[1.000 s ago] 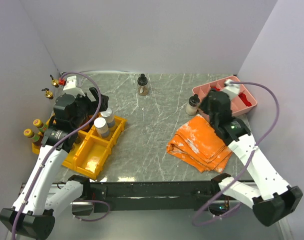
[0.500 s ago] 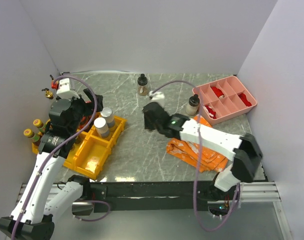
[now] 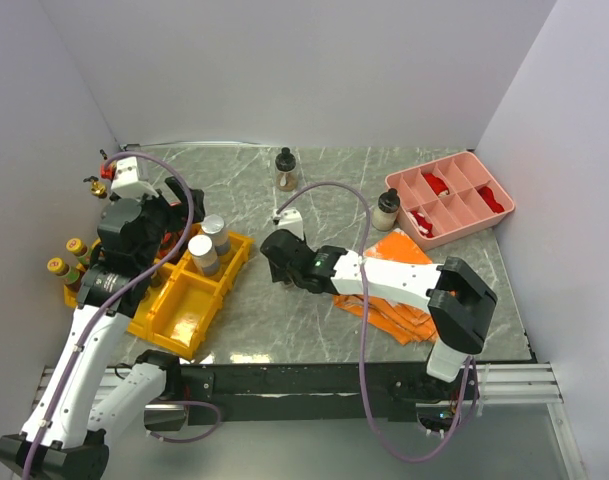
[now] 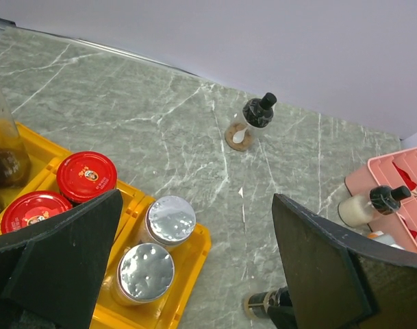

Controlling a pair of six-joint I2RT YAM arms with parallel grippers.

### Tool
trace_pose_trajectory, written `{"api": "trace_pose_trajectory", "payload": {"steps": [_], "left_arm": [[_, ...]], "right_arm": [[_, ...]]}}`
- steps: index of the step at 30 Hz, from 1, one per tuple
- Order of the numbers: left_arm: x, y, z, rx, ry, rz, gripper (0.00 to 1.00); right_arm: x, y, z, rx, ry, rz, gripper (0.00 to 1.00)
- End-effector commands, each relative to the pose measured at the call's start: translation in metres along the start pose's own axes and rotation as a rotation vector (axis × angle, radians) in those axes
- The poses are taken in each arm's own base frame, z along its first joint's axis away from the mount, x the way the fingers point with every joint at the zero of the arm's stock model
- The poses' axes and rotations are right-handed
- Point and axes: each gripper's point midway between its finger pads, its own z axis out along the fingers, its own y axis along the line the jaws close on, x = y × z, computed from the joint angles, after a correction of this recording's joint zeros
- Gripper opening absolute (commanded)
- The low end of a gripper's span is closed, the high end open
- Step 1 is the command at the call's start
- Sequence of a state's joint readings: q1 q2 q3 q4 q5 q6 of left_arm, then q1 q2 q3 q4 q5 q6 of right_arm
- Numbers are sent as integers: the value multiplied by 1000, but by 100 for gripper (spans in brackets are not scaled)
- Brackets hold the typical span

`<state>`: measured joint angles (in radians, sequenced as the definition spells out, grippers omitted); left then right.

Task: Organize the condiment bottles
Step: Place the bottle at the center of the board.

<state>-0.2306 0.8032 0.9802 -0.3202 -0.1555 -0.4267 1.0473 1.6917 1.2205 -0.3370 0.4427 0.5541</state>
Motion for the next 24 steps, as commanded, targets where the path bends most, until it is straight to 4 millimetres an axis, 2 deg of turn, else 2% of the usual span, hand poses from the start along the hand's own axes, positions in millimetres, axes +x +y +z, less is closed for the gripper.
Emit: {"api": "trace_pose_trajectory", "payload": {"steps": [1, 3, 5, 9, 15, 16, 17, 18, 19, 21, 24], "left_arm": [[-9, -1, -2, 5, -43, 14, 96], [-9, 2, 0, -14, -43, 12, 96], [-6, 5, 2, -30, -28, 15, 96], [-2, -4, 5, 10, 7, 17, 96], [5, -24, 12, 68, 122, 22, 96], [4, -29, 16, 74, 142, 28, 96], [7, -36, 15, 87, 163, 36, 96], [16, -37, 16, 76, 202, 48, 96], [17, -40, 22, 56, 218, 59, 97], [35, -55, 24, 62, 283, 91, 96], [71, -70, 29, 22, 406, 167, 96]], "right_arm": [[-8, 11, -1, -11, -66, 32, 54], [-7, 9, -2, -2, -70, 33, 58], [-11, 6, -7, 3, -78, 42, 68], [-23, 3, -22, -6, -106, 49, 78], [-49, -14, -68, -33, -183, 76, 83], [-53, -20, -81, -46, -205, 78, 85], [-55, -26, -86, -39, -219, 78, 94], [-56, -31, -92, -39, -229, 78, 100], [-56, -39, -101, -37, -246, 82, 100], [-55, -50, -110, -23, -264, 84, 100], [-45, -67, -123, -31, -287, 104, 100]]}}
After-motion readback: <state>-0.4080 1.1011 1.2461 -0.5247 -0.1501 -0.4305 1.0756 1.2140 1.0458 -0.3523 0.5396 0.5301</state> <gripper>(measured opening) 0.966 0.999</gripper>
